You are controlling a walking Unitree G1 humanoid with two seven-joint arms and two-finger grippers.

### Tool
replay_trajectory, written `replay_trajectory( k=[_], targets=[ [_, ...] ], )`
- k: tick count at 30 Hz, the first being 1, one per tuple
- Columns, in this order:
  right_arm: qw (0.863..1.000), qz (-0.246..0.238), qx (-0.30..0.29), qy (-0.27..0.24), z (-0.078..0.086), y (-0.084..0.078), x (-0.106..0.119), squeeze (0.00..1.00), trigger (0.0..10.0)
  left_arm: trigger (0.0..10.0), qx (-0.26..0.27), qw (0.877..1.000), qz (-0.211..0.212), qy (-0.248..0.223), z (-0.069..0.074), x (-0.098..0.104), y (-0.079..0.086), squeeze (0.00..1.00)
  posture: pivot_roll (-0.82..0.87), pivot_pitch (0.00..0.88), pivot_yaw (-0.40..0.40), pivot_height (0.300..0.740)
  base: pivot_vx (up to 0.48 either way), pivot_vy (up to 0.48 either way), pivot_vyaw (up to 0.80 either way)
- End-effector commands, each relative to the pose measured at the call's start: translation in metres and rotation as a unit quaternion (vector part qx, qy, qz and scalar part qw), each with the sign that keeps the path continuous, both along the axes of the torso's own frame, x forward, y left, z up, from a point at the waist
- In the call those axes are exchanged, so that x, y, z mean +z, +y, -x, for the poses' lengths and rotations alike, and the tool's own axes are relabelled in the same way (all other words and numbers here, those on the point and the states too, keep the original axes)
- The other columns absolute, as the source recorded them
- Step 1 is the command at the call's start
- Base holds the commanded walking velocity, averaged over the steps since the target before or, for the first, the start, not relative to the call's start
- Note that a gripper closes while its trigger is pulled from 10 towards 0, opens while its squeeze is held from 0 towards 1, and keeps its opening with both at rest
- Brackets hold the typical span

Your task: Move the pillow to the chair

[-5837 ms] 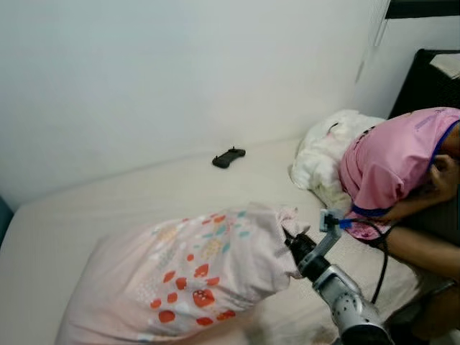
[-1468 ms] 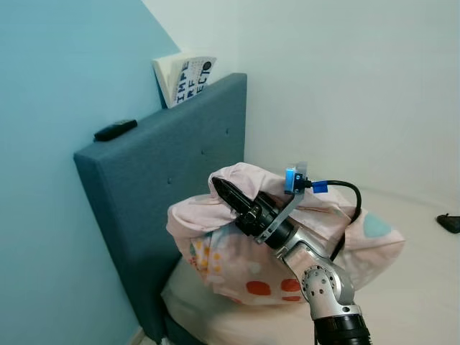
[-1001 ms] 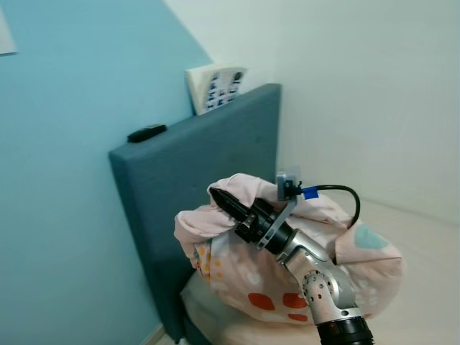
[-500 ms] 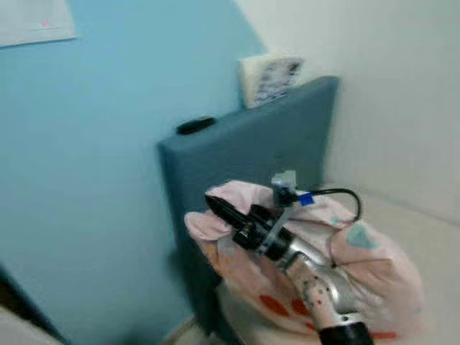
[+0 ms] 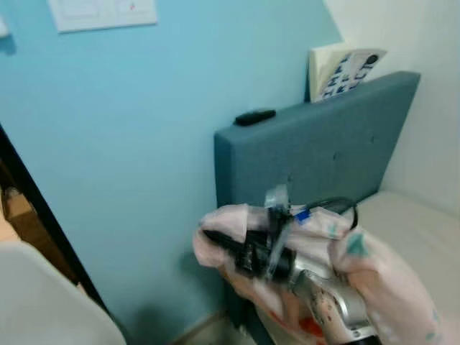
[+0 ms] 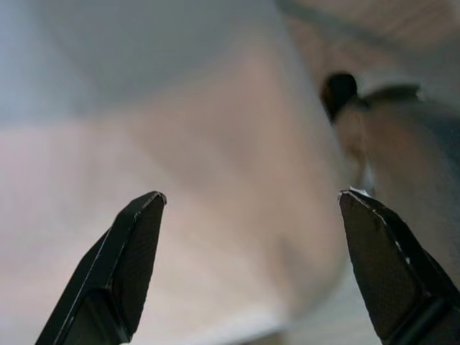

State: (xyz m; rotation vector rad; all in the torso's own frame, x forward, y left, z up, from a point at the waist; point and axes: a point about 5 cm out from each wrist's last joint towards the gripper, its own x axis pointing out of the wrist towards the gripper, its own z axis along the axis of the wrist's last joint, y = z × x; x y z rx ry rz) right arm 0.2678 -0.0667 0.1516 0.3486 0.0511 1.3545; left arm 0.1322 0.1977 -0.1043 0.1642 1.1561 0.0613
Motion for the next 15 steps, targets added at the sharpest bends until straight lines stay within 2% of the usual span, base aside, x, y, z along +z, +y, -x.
replay_trajectory(
  k=[1, 3, 7, 15],
  targets=[
    [0.999, -0.029, 0.028, -0.026, 0.003, 0.002, 0.017, 0.00, 10.0, 10.0, 0.007, 1.000, 0.005, 0.008, 0.005, -0.002, 0.001, 0.00, -0.12, 0.018, 0.013, 0.740, 0.000, 0.000, 0.00],
    [0.998, -0.058, 0.004, -0.027, -0.002, -0.008, 0.025, 0.00, 10.0, 10.0, 0.010, 1.000, 0.009, 0.007, 0.005, -0.002, 0.000, 0.00, -0.12, 0.018, 0.015, 0.740, -0.277, 0.000, 0.00],
    [0.995, -0.084, -0.042, -0.034, -0.012, -0.018, 0.035, 0.00, 10.0, 10.0, 0.008, 1.000, 0.012, 0.009, 0.005, -0.002, -0.002, 0.00, -0.13, 0.019, 0.015, 0.740, -0.415, 0.000, 0.00],
    [0.992, -0.085, -0.080, -0.037, -0.020, -0.023, 0.037, 0.00, 10.0, 10.0, 0.006, 1.000, 0.011, 0.009, 0.004, -0.002, -0.002, 0.00, -0.12, 0.019, 0.010, 0.740, -0.480, 0.000, 0.00]
  ],
)
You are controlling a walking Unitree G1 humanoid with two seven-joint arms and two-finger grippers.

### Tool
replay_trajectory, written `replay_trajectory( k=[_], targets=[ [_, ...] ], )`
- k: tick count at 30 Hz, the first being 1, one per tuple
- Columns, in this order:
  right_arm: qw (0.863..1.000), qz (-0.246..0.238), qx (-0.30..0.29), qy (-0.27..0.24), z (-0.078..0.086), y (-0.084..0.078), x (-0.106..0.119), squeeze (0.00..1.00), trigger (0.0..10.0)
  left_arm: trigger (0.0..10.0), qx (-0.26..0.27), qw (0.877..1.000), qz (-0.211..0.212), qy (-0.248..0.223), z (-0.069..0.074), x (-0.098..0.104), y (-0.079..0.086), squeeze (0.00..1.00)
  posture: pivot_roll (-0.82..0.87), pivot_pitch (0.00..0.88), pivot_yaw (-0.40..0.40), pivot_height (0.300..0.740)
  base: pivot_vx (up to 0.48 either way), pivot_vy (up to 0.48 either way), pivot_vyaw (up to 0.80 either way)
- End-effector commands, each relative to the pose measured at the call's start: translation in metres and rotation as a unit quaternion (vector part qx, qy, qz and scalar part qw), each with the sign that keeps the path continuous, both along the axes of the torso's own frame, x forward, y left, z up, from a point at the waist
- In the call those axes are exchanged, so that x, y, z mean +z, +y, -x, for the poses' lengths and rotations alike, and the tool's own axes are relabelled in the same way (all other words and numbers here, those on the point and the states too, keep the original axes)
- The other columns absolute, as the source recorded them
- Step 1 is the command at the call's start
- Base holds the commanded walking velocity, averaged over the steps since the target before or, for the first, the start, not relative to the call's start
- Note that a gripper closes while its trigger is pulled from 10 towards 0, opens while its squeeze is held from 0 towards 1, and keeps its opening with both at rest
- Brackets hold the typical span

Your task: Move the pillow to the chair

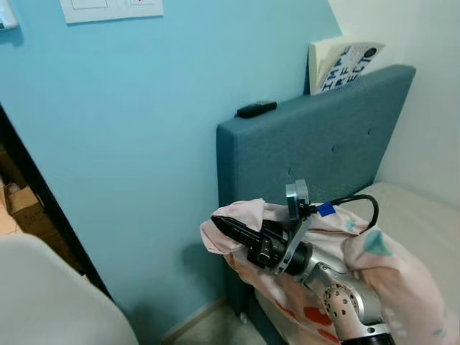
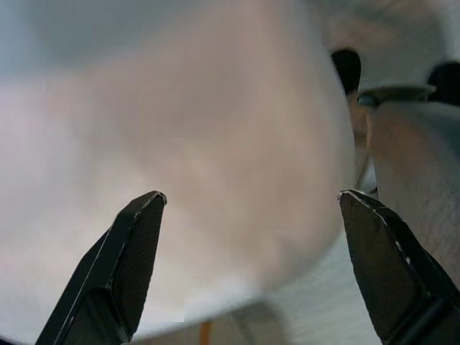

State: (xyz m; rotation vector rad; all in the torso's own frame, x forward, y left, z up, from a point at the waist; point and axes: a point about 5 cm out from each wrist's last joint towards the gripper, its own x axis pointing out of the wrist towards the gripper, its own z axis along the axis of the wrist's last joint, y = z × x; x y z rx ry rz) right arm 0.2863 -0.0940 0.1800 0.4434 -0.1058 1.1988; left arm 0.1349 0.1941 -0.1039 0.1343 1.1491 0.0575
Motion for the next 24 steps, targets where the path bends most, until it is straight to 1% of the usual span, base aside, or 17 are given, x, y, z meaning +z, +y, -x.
replay_trajectory(
  k=[1, 4, 8, 9, 12, 14, 17, 24],
  targets=[
    [1.000, -0.011, -0.003, -0.018, -0.003, 0.005, 0.008, 0.00, 10.0, 10.0, 0.000, 1.000, -0.002, 0.013, 0.007, -0.002, 0.001, 0.00, -0.12, 0.017, 0.010, 0.740, -0.480, 0.000, 0.00],
    [1.000, -0.013, -0.010, -0.014, -0.005, 0.005, 0.009, 0.00, 10.0, 10.0, -0.001, 1.000, -0.003, 0.014, 0.008, -0.002, 0.002, 0.00, -0.12, 0.017, 0.011, 0.740, -0.480, 0.000, 0.00],
    [1.000, -0.013, -0.015, -0.013, -0.006, 0.005, 0.009, 0.00, 10.0, 10.0, -0.003, 1.000, -0.004, 0.015, 0.009, -0.003, 0.002, 0.00, -0.12, 0.016, 0.010, 0.740, 0.000, 0.000, 0.00],
    [0.999, -0.011, -0.030, -0.011, -0.010, 0.004, 0.008, 0.00, 10.0, 10.0, -0.004, 1.000, -0.005, 0.017, 0.010, -0.003, 0.003, 0.00, -0.12, 0.013, 0.008, 0.740, 0.000, 0.000, 0.00],
    [0.999, -0.010, -0.037, -0.010, -0.012, 0.004, 0.008, 0.00, 10.0, 10.0, -0.007, 1.000, -0.007, 0.018, 0.010, -0.003, 0.004, 0.00, -0.12, 0.013, 0.008, 0.740, 0.000, 0.000, 0.00],
    [0.997, -0.024, -0.072, -0.014, -0.020, 0.000, 0.012, 0.00, 10.0, 10.0, -0.017, 1.000, -0.007, 0.011, 0.009, -0.002, 0.005, 0.00, -0.12, 0.013, 0.009, 0.740, 0.000, 0.000, 0.00],
    [0.996, -0.028, -0.082, -0.018, -0.021, -0.001, 0.014, 0.00, 10.0, 10.0, -0.023, 1.000, -0.007, 0.015, 0.010, -0.002, 0.005, 0.00, -0.12, 0.013, 0.009, 0.740, 0.000, 0.000, 0.00],
    [0.997, -0.029, -0.071, -0.026, -0.019, 0.003, 0.016, 0.00, 10.0, 10.0, -0.020, 1.000, -0.007, 0.020, 0.011, -0.003, 0.007, 0.00, -0.12, 0.020, 0.014, 0.740, 0.000, -0.462, 0.80]
  ],
)
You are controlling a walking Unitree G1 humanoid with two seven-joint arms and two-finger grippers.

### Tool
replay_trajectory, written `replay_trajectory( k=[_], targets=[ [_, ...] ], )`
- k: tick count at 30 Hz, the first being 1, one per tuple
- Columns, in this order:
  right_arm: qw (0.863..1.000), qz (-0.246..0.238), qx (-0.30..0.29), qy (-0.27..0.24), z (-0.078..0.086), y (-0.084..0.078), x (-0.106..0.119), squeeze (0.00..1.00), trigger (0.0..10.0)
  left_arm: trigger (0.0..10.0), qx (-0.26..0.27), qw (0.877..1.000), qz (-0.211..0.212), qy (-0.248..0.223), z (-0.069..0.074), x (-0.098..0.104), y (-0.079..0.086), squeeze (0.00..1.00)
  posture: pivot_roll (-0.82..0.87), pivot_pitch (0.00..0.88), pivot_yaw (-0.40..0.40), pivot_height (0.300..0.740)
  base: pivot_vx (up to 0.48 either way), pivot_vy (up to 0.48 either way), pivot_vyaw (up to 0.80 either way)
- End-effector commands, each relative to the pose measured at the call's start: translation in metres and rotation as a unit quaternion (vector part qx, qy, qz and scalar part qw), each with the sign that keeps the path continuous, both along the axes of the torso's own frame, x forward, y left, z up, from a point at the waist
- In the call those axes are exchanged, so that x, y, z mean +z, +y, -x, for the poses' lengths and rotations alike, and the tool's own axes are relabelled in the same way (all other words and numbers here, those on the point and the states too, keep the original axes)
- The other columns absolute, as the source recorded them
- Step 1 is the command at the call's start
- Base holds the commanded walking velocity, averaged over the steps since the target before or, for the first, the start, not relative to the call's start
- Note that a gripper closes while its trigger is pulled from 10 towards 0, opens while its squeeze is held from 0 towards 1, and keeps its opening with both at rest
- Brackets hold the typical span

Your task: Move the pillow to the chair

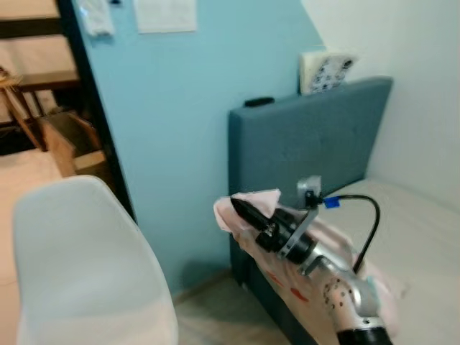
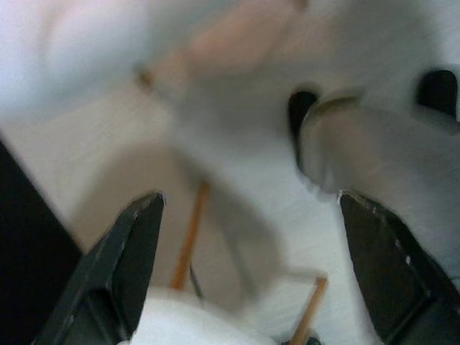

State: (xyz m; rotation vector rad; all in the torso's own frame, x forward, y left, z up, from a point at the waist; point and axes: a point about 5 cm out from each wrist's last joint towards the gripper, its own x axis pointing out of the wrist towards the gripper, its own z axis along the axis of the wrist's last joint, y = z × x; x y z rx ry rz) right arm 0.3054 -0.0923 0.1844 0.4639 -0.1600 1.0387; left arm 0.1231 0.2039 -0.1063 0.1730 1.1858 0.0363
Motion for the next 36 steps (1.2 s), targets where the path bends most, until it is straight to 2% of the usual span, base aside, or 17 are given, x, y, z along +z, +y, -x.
replay_trajectory(
  k=[1, 12, 14, 18, 20, 24, 29, 36],
  targets=[
    [1.000, -0.006, 0.009, -0.029, 0.001, 0.001, 0.012, 0.00, 10.0, 10.0, -0.003, 1.000, 0.003, 0.000, -0.001, 0.000, -0.003, 0.00, -0.12, 0.020, 0.014, 0.740, 0.000, -0.461, 0.80],
    [0.997, -0.037, 0.049, -0.055, 0.005, 0.011, 0.022, 0.00, 10.0, 10.0, 0.005, 1.000, 0.002, 0.002, 0.001, -0.001, -0.003, 0.00, -0.12, 0.023, 0.015, 0.740, 0.000, -0.030, 0.79],
    [0.992, -0.052, 0.086, -0.071, 0.011, 0.018, 0.030, 0.00, 10.0, 10.0, 0.006, 1.000, 0.004, 0.001, 0.000, -0.001, -0.004, 0.00, -0.12, 0.024, 0.013, 0.740, 0.000, 0.000, 0.79],
    [0.990, -0.057, 0.104, -0.077, 0.014, 0.021, 0.033, 0.00, 10.0, 10.0, 0.006, 1.000, 0.004, 0.001, 0.000, -0.001, -0.004, 0.00, -0.12, 0.023, 0.012, 0.740, 0.000, 0.000, 0.79],
    [0.980, -0.064, 0.159, -0.096, 0.024, 0.031, 0.042, 0.00, 10.0, 10.0, 0.006, 1.000, 0.004, 0.001, 0.001, -0.001, -0.005, 0.00, -0.12, 0.023, 0.009, 0.740, 0.000, 0.000, 0.79],
    [0.972, -0.074, 0.194, -0.109, 0.031, 0.037, 0.049, 0.00, 10.0, 10.0, 0.007, 1.000, 0.005, 0.002, 0.001, -0.001, -0.006, 0.00, -0.12, 0.022, 0.007, 0.740, 0.000, 0.000, 0.79],
    [0.974, -0.068, 0.190, -0.104, 0.027, 0.047, 0.049, 0.00, 10.0, 10.0, 0.009, 1.000, 0.007, 0.002, 0.002, -0.002, -0.007, 0.00, -0.12, 0.021, 0.001, 0.740, 0.000, 0.000, 0.79],
    [0.981, -0.069, 0.161, -0.085, 0.020, 0.047, 0.044, 0.00, 10.0, 10.0, 0.010, 1.000, 0.008, 0.002, 0.002, -0.002, -0.009, 0.00, -0.12, 0.022, 0.000, 0.740, 0.000, 0.000, 0.79]
  ],
)
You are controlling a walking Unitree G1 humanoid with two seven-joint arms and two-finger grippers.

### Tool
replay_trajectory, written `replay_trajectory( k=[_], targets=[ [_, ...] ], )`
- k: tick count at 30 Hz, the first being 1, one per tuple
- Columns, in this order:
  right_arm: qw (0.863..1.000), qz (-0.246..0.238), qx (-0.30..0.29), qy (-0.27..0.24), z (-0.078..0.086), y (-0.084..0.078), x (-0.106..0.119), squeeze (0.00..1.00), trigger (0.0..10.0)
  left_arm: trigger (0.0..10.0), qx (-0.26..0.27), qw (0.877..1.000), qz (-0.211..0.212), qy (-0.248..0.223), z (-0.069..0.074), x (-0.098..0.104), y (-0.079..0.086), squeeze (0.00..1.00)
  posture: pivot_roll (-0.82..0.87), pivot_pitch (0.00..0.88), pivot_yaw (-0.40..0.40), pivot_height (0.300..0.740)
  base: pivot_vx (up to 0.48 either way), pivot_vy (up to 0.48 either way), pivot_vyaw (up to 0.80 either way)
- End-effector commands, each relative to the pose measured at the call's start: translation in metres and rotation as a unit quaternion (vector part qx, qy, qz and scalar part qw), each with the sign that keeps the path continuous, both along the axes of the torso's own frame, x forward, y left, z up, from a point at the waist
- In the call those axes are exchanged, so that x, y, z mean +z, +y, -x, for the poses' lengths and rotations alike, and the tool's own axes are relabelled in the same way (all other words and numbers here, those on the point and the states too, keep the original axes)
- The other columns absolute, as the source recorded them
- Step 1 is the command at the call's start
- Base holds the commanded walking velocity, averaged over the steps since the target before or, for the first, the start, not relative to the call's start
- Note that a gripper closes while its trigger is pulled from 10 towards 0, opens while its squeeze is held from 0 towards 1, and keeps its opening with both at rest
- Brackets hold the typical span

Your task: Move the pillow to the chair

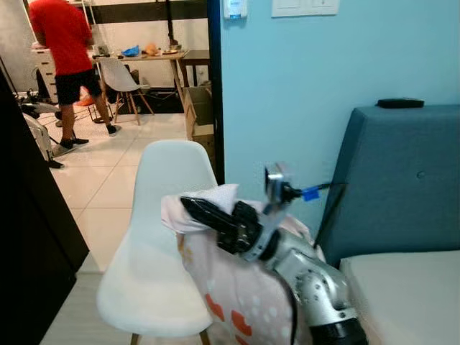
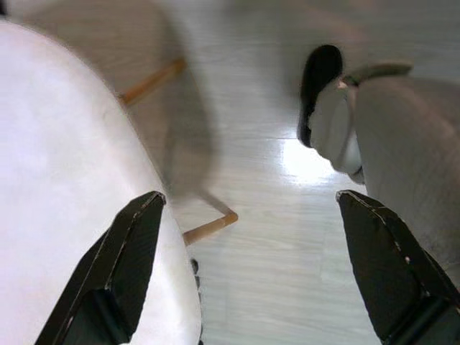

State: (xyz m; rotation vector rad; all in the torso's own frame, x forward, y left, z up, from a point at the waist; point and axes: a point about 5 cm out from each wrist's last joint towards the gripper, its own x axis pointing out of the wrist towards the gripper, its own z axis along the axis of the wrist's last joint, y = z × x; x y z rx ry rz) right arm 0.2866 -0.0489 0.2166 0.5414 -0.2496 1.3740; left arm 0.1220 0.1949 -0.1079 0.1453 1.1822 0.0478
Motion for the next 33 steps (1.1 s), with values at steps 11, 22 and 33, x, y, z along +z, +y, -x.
replay_trajectory(
  k=[11, 22, 33],
  targets=[
    [0.998, -0.028, 0.011, -0.047, 0.003, -0.001, 0.023, 0.00, 10.0, 10.0, 0.000, 1.000, 0.003, 0.002, 0.000, 0.000, -0.001, 0.00, -0.12, 0.023, -0.006, 0.740, 0.000, 0.000, 0.79],
    [0.994, -0.067, 0.003, -0.091, 0.001, -0.013, 0.056, 0.00, 10.0, 10.0, 0.003, 1.000, 0.004, 0.002, 0.000, 0.000, -0.002, 0.00, -0.11, 0.022, -0.013, 0.740, 0.000, 0.000, 0.79],
    [0.981, -0.093, -0.135, -0.103, -0.032, -0.035, 0.093, 0.00, 10.0, 10.0, 0.004, 1.000, 0.004, 0.001, 0.000, 0.000, -0.002, 0.00, -0.11, 0.008, -0.021, 0.740, 0.000, 0.000, 0.79]
  ],
)
